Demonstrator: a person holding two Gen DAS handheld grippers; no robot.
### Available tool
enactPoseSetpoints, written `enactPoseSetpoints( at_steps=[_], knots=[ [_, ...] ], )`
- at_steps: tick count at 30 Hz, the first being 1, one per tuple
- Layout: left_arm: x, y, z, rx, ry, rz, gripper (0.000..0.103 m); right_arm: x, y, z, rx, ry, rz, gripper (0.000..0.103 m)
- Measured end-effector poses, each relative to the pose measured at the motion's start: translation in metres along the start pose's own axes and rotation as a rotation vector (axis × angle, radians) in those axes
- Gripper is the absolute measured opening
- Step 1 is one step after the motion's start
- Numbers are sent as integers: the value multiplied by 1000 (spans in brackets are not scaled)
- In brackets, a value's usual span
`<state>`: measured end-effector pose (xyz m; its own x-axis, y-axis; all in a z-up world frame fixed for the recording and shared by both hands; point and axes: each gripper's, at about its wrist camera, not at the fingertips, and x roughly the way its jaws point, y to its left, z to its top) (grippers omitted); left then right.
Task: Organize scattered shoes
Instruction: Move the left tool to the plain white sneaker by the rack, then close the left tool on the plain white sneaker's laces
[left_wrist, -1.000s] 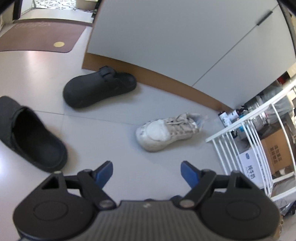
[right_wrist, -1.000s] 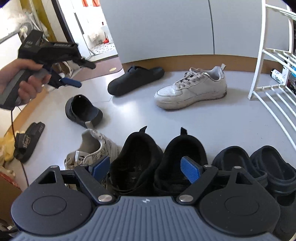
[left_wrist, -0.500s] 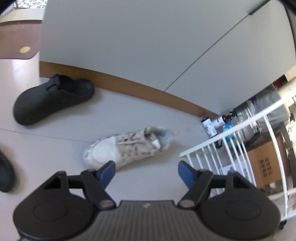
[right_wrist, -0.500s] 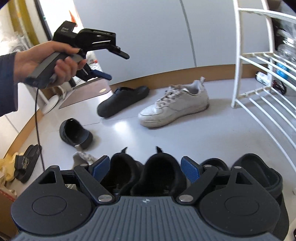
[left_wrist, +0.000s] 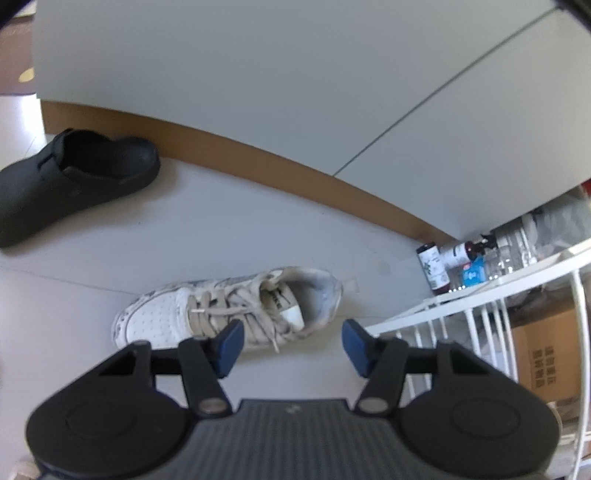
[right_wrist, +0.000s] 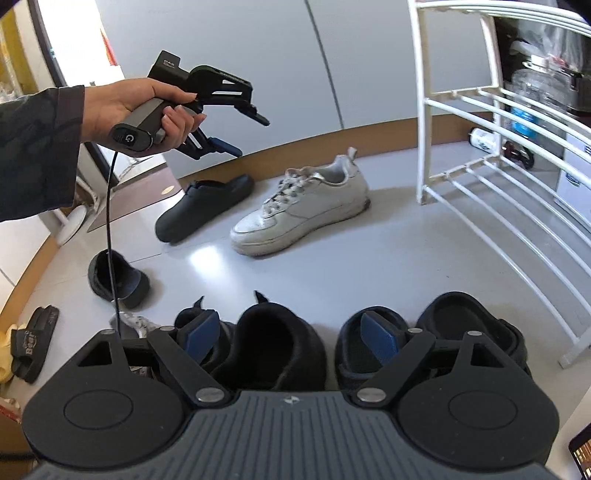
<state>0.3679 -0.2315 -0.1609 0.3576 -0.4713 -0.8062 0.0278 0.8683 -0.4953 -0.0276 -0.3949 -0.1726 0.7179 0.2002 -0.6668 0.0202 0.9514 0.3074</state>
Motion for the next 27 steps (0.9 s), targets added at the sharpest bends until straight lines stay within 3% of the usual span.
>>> enactPoseSetpoints(
  at_steps=[5, 9, 11, 27],
  knots=[
    [35, 4, -3, 1, 24, 65, 44, -3, -14, -1, 35, -17, -80, 87],
    [55, 14, -7, -56, 33, 49, 37, -3, -28, -1, 76, -17, -120, 87],
    [62, 18, -10, -81, 29, 36, 29, -1, -33, -2, 81, -11, -141, 87],
    [110, 54, -13, -286, -41, -57, 28, 5, -46, -9, 88, 16, -211, 87]
  ],
)
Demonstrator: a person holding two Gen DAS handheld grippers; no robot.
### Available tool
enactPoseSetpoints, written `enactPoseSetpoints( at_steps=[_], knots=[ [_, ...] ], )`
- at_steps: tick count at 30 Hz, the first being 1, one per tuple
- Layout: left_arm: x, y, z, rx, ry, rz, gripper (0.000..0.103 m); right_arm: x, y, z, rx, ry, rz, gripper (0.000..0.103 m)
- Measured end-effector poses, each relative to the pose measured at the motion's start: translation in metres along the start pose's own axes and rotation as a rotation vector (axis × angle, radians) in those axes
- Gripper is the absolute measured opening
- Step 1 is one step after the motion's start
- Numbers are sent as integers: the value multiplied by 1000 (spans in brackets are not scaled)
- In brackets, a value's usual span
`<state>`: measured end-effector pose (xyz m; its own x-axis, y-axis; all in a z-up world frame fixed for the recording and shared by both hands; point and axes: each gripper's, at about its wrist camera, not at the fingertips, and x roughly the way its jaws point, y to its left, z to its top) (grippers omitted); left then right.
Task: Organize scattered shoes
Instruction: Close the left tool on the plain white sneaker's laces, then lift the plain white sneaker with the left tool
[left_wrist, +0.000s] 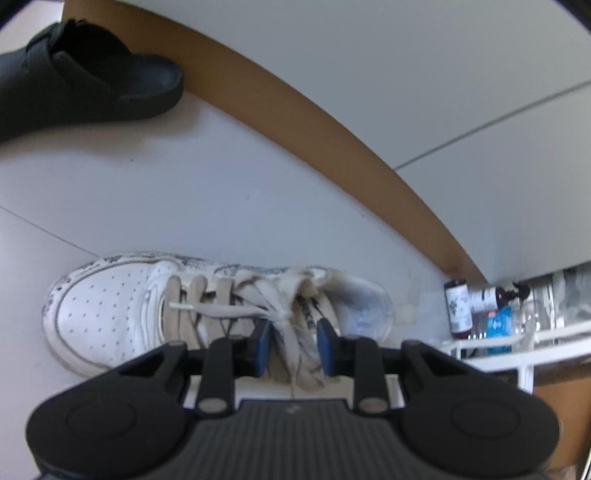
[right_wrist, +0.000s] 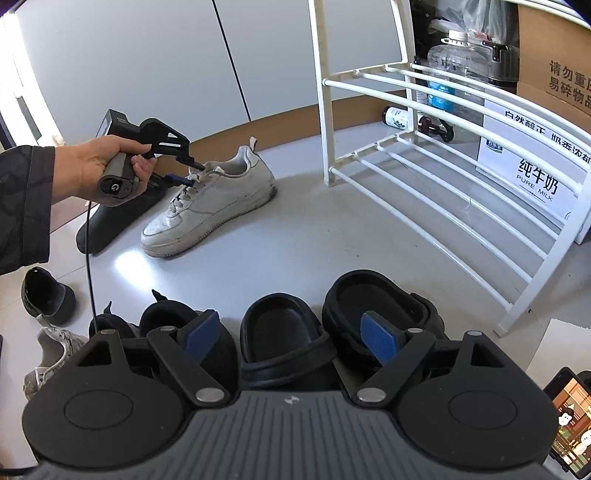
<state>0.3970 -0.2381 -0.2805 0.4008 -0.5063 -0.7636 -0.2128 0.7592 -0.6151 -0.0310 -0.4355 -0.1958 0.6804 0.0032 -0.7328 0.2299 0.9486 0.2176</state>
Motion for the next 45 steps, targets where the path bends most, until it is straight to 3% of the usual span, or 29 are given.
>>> enactPoseSetpoints(
  at_steps=[6, 7, 8, 10, 19, 24, 34, 40, 45],
  knots=[
    [3, -3, 7, 13, -9, -10, 27, 3, 2, -2, -8, 4, -7, 87],
    [4, -4, 8, 15, -8, -4, 24, 4, 2, -2, -7, 7, -6, 87],
    [3, -8, 9, 39, -16, 27, 13, 4, 3, -2, -9, 7, -5, 87],
    [-1, -14, 8, 84, -31, 74, 12, 5, 4, -2, -16, 6, -1, 87],
    [-25, -28, 12, 180, -59, -33, 10, 6, 6, -4, -22, 8, 2, 87],
    [-42, -44, 13, 250, -67, 9, 10, 7, 10, -4, -21, 1, 18, 87],
    [-109, -52, 32, 367, -87, -5, 9, 6, 31, -7, -31, -10, 52, 87],
    [-176, -44, 40, 379, -126, -23, 9, -6, 53, 0, -46, -43, 75, 87],
    [-250, -24, 42, 358, -155, 16, 9, -31, 74, 13, -101, -50, 101, 87]
  ],
)
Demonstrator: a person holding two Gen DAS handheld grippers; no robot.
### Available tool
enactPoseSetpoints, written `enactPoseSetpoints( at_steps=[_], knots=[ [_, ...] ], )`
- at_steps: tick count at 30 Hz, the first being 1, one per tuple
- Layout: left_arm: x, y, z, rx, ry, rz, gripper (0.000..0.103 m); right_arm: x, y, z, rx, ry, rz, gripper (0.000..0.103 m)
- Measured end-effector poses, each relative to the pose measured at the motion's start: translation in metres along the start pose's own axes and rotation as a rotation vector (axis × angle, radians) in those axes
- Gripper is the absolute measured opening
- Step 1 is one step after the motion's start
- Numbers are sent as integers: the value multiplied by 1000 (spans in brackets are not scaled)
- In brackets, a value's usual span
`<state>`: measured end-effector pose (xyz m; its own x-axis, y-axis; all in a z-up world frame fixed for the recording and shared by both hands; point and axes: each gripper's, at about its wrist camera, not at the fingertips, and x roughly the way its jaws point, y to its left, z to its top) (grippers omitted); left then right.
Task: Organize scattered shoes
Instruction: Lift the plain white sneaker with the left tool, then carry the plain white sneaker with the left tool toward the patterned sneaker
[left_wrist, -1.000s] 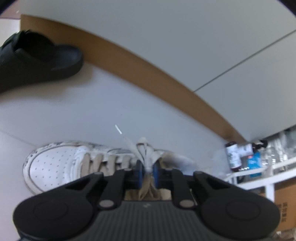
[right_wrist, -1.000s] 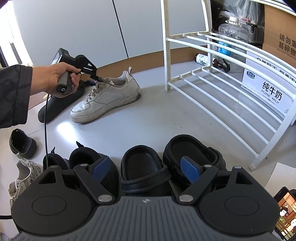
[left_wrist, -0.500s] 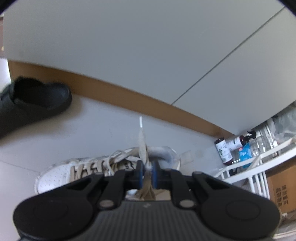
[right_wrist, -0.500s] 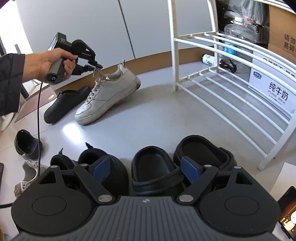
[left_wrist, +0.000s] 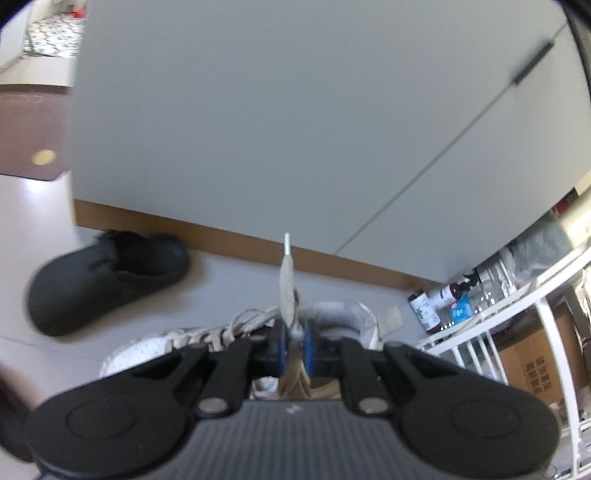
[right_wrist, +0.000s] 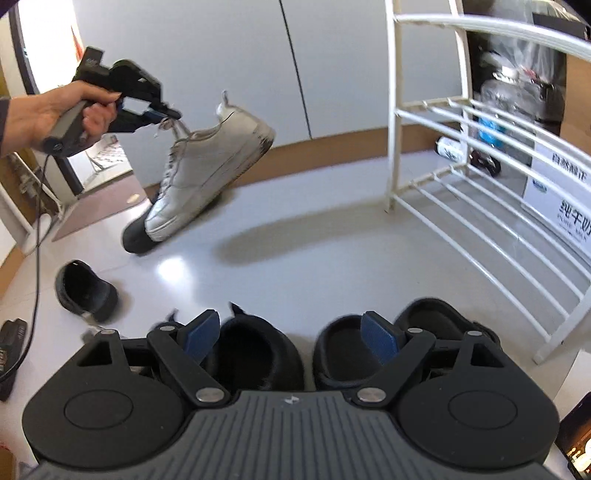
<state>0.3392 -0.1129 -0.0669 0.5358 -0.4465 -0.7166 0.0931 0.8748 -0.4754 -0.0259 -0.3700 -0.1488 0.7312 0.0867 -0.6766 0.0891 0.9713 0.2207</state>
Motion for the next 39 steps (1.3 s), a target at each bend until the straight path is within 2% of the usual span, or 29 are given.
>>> enactPoseSetpoints(
  at_steps=[6, 8, 11, 14, 18, 21, 27, 30, 35, 39],
  knots=[
    [-74, 25, -8, 2, 0, 73, 9, -39, 24, 32, -67, 26, 30, 87],
    [-110, 44, -18, -19, -13, 100, 9, -61, 39, 52, -132, 26, 43, 87],
    [-140, 63, -26, -37, -19, 120, 9, -86, 55, 78, -184, 24, 64, 87],
    [-183, 91, -45, -68, -27, 149, 9, -113, 77, 98, -197, 19, 100, 87],
    [-218, 120, -64, -104, -34, 167, 9, -141, 109, 110, -277, 13, 123, 88],
    [-234, 139, -80, -115, -31, 180, 9, -160, 138, 119, -321, 16, 128, 88],
    [-245, 177, -107, -144, -7, 195, 9, -194, 189, 122, -299, 39, 171, 88],
    [-250, 196, -121, -169, -1, 206, 9, -209, 209, 110, -378, 14, 168, 89],
    [-249, 226, -138, -197, 21, 233, 9, -200, 220, 88, -375, 81, 170, 89],
    [-250, 240, -147, -187, 43, 252, 9, -175, 221, 63, -331, 175, 157, 89]
  ],
)
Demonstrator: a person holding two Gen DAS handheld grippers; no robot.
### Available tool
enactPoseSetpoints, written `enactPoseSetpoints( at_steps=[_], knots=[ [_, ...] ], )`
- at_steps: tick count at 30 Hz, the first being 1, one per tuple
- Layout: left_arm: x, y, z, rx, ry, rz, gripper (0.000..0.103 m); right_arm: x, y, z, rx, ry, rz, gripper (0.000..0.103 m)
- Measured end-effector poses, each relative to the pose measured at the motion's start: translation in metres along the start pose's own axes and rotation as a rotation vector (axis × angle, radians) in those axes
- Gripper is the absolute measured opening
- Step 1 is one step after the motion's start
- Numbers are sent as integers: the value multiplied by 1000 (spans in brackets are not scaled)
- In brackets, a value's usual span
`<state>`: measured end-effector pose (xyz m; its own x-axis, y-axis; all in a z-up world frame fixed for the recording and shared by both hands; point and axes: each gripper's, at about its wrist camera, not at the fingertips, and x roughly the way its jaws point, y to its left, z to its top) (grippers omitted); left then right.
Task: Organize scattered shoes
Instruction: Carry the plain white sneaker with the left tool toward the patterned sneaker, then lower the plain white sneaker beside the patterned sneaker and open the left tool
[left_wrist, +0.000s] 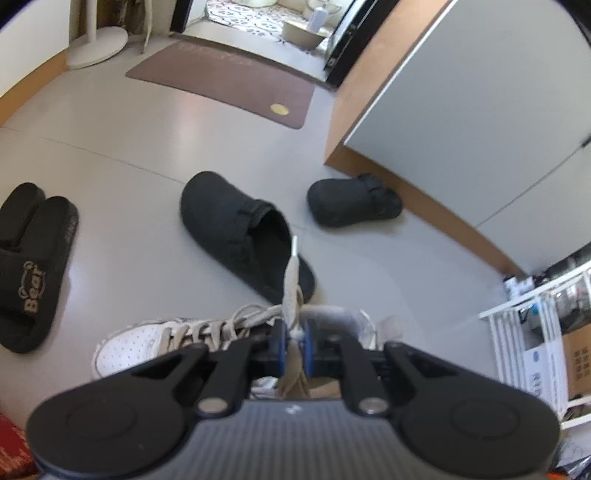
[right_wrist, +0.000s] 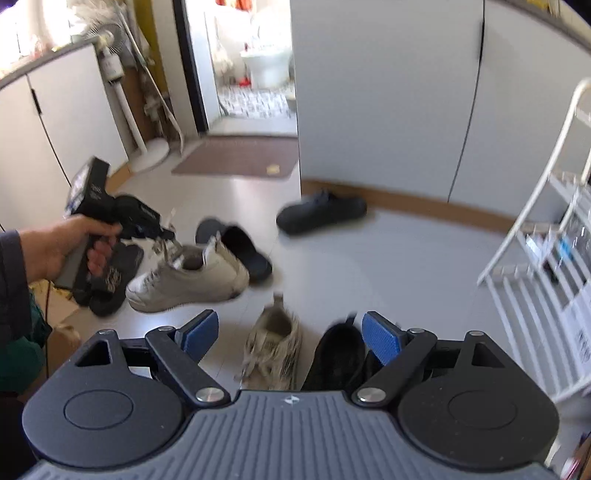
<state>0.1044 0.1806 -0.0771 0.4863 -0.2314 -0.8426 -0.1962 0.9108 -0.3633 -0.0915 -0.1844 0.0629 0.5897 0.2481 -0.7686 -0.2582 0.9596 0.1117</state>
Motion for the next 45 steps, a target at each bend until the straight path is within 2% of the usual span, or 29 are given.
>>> enactPoseSetpoints(
  at_steps=[2, 11, 25, 27, 28, 29, 33, 35, 39, 41, 45],
  knots=[
    [3, 7, -2, 22, 15, 10, 9, 14, 2, -7, 17, 48, 18, 89],
    [12, 44, -10, 16, 61, 47, 9, 33, 7, -20, -16, 106, 8, 89],
    [25, 62, -19, 70, 121, 70, 9, 65, 23, -22, -83, 191, 35, 89],
    [26, 62, -19, 71, 123, 69, 8, 67, 25, -23, -90, 199, 39, 89],
    [27, 61, -20, 74, 124, 61, 2, 67, 26, -24, -92, 202, 40, 89],
    [28, 59, -20, 80, 126, 55, 0, 67, 26, -24, -95, 204, 41, 89],
    [31, 49, -21, 94, 129, 27, 0, 66, 26, -26, -97, 210, 39, 89],
    [35, 47, -22, 82, 164, -1, 0, 66, 24, -27, -95, 217, 36, 89],
    [36, 43, -28, 61, 193, 39, 4, 65, 24, -28, -87, 221, 37, 89],
    [32, 39, -30, 63, 197, 57, 8, 63, 24, -27, -78, 217, 42, 89],
    [14, 26, -27, 78, 190, 79, 11, 57, 25, -20, -37, 203, 56, 89]
  ],
)
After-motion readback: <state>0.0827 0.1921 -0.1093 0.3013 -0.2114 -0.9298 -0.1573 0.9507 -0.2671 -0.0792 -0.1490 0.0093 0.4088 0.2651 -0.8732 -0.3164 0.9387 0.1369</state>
